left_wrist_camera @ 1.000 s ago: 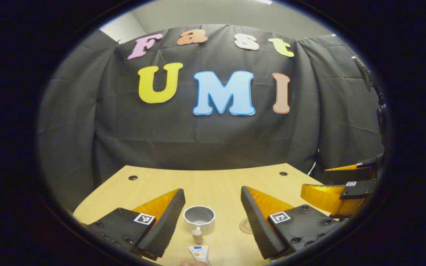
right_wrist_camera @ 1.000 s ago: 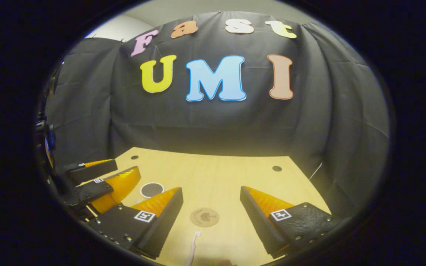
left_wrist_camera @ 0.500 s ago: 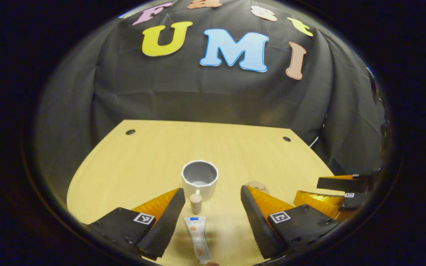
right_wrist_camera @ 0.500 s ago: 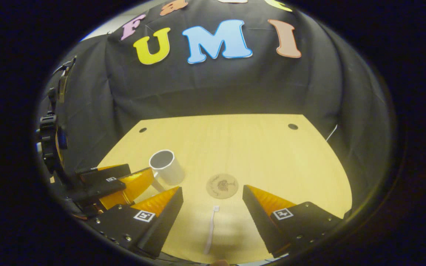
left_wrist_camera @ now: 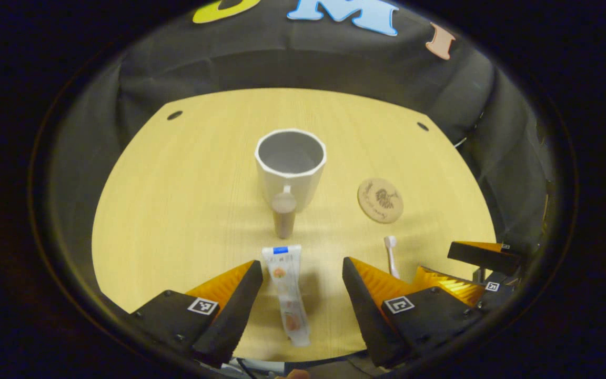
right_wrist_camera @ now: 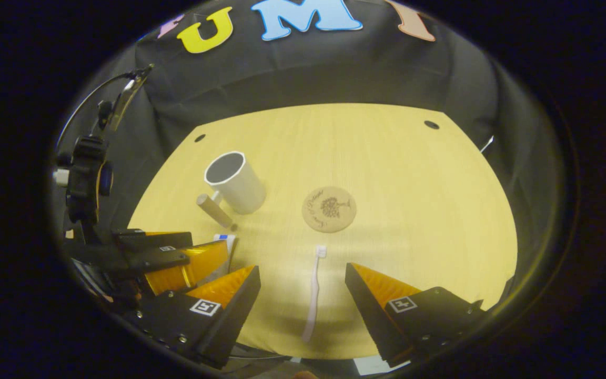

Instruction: Put the toothbrush and toothpaste on the desktop into the cup, then pick up the cup and place it on the coaster on the desktop.

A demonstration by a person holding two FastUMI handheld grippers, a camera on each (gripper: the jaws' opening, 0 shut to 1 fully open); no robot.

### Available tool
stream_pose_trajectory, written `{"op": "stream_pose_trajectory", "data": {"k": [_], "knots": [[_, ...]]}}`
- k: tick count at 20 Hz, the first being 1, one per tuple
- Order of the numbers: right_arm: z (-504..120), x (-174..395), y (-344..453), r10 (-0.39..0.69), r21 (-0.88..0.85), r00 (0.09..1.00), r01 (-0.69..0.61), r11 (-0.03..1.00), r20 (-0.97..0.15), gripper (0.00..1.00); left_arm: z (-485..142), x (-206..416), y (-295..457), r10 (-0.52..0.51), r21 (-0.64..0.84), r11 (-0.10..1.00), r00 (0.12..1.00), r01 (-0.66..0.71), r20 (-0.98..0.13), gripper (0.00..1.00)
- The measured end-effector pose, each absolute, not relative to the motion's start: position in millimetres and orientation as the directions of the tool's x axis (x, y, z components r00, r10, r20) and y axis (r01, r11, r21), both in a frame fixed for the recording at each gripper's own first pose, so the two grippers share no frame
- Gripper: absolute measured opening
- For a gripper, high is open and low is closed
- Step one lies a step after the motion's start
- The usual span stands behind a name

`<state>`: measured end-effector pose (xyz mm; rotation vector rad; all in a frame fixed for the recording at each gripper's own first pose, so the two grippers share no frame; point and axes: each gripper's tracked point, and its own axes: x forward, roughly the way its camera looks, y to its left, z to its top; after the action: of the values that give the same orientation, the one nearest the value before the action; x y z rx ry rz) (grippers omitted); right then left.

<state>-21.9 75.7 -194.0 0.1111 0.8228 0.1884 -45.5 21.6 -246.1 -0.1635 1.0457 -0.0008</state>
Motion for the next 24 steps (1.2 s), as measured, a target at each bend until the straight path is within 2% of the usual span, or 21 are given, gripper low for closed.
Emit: {"op": "stream_pose_trajectory", "data": {"k": [5, 6, 9, 10, 13, 14, 15, 16, 17, 18, 19, 20, 21, 22, 23, 24], "knots": [[-218, -30, 79, 0.198, 0.169, 0.566, -0.103, 0.980, -0.801, 0.99, -273, -58, 21, -0.098, -0.150, 0.983, 0.393, -0.104, -0.914, 0.96], [-223, -31, 78, 0.188, 0.161, 0.550, -0.096, 0.982, -0.814, 0.99, -275, -61, 22, -0.100, -0.151, 0.982, 0.374, -0.111, -0.922, 1.00], [-240, -35, 77, 0.162, 0.138, 0.483, -0.084, 0.987, -0.860, 0.99, -289, -65, 25, -0.108, -0.155, 0.980, 0.323, -0.123, -0.940, 0.96], [-246, -37, 79, 0.154, 0.132, 0.459, -0.080, 0.988, -0.875, 0.99, -294, -66, 24, -0.115, -0.160, 0.979, 0.307, -0.126, -0.945, 0.99], [-259, -41, 84, 0.148, 0.126, 0.401, -0.080, 0.989, -0.904, 0.90, -305, -71, 25, -0.125, -0.163, 0.979, 0.270, -0.123, -0.955, 0.96], [-263, -43, 86, 0.150, 0.129, 0.382, -0.080, 0.988, -0.912, 0.84, -308, -71, 24, -0.129, -0.165, 0.979, 0.259, -0.123, -0.957, 0.96], [-264, -43, 86, 0.140, 0.122, 0.368, -0.073, 0.990, -0.919, 0.85, -310, -73, 23, -0.135, -0.170, 0.978, 0.249, -0.124, -0.959, 0.96], [-270, -42, 86, 0.139, 0.122, 0.357, -0.068, 0.990, -0.924, 0.75, -312, -73, 22, -0.140, -0.174, 0.976, 0.241, -0.128, -0.960, 0.96], [-271, -42, 87, 0.138, 0.123, 0.349, -0.065, 0.990, -0.927, 0.72, -315, -73, 25, -0.129, -0.162, 0.978, 0.236, -0.129, -0.963, 0.96], [-272, -42, 87, 0.134, 0.120, 0.342, -0.063, 0.991, -0.930, 0.74, -315, -72, 26, -0.126, -0.159, 0.979, 0.235, -0.126, -0.964, 0.96], [-274, -42, 87, 0.132, 0.116, 0.336, -0.066, 0.991, -0.933, 0.74, -315, -72, 29, -0.118, -0.150, 0.981, 0.233, -0.124, -0.965, 0.94], [-277, -42, 87, 0.124, 0.109, 0.333, -0.065, 0.992, -0.935, 0.74, -316, -72, 30, -0.115, -0.145, 0.981, 0.226, -0.125, -0.967, 0.84], [-278, -41, 86, 0.120, 0.104, 0.329, -0.065, 0.992, -0.937, 0.69, -316, -70, 31, -0.108, -0.139, 0.983, 0.230, -0.122, -0.967, 0.83], [-280, -43, 87, 0.117, 0.100, 0.320, -0.069, 0.993, -0.940, 0.57, -316, -71, 31, -0.109, -0.140, 0.983, 0.230, -0.123, -0.967, 0.78], [-282, -42, 86, 0.108, 0.090, 0.315, -0.071, 0.993, -0.943, 0.59, -317, -70, 33, -0.096, -0.126, 0.985, 0.233, -0.120, -0.968, 0.76], [-280, -48, 83, 0.099, 0.079, 0.298, -0.077, 0.994, -0.949, 0.51, -317, -72, 36, -0.081, -0.111, 0.987, 0.233, -0.119, -0.969, 0.69]]}}
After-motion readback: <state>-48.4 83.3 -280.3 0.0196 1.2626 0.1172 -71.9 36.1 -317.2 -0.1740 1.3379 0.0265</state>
